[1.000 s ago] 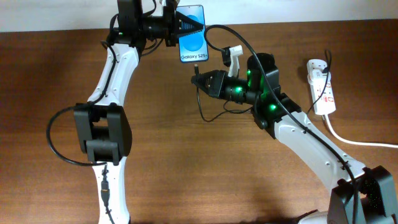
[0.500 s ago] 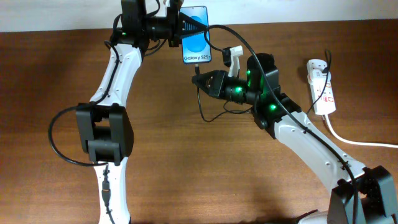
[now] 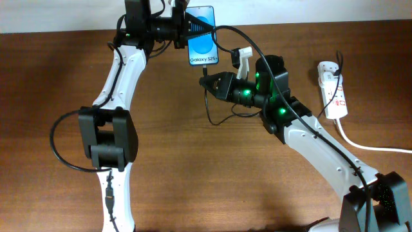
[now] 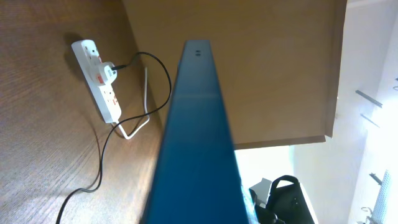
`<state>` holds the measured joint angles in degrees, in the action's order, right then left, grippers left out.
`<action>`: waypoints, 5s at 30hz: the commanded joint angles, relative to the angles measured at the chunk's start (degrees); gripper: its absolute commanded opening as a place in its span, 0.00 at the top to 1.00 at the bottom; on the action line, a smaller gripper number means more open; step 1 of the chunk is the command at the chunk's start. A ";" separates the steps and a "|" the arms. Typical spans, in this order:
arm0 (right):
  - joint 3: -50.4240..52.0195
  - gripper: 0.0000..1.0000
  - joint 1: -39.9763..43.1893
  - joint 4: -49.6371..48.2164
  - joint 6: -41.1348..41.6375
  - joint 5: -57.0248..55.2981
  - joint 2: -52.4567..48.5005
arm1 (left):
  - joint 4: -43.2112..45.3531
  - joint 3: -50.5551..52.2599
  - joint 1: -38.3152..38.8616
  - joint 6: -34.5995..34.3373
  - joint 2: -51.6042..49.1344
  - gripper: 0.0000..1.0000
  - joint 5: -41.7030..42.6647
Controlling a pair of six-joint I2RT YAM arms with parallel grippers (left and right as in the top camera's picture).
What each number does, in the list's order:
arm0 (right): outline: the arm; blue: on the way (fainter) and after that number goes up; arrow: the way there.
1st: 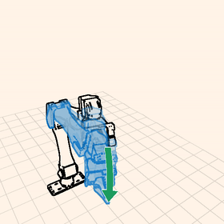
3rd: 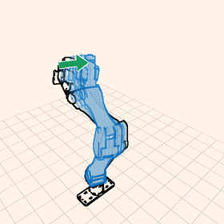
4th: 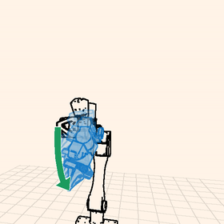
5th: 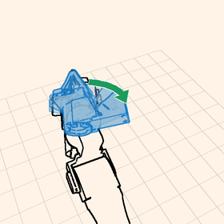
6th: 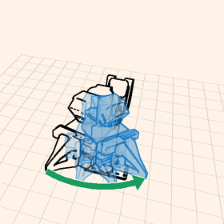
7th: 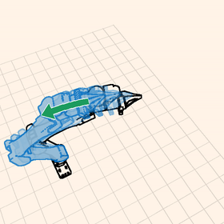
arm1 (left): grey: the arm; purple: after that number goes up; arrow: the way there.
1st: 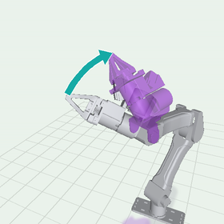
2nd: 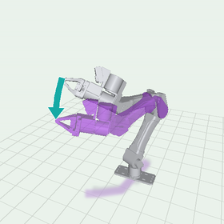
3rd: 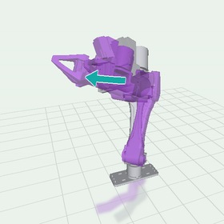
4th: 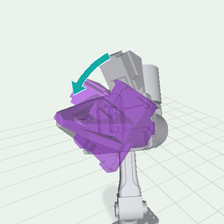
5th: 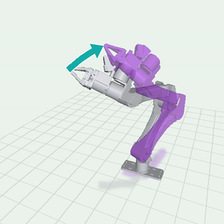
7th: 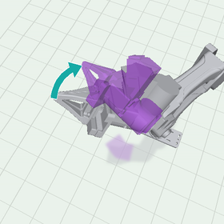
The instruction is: Plug charger to phone and switch on socket
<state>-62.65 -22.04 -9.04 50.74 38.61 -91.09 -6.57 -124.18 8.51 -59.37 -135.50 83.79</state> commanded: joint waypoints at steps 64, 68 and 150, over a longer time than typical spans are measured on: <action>-3.21 0.59 10.12 51.39 -28.04 -13.03 9.01 | -9.25 20.22 -1.55 28.11 0.46 1.00 -6.08; -3.21 0.58 10.12 54.60 -29.49 -15.41 9.01 | -28.96 20.22 -1.53 42.18 0.46 1.00 -27.10; -37.64 0.14 58.01 69.48 -45.81 -21.24 -21.99 | -72.04 -30.38 -6.05 49.64 1.46 0.01 -77.64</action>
<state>-99.85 36.12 62.04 9.69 16.40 -110.89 -78.67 -154.04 2.59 -10.09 -134.37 6.57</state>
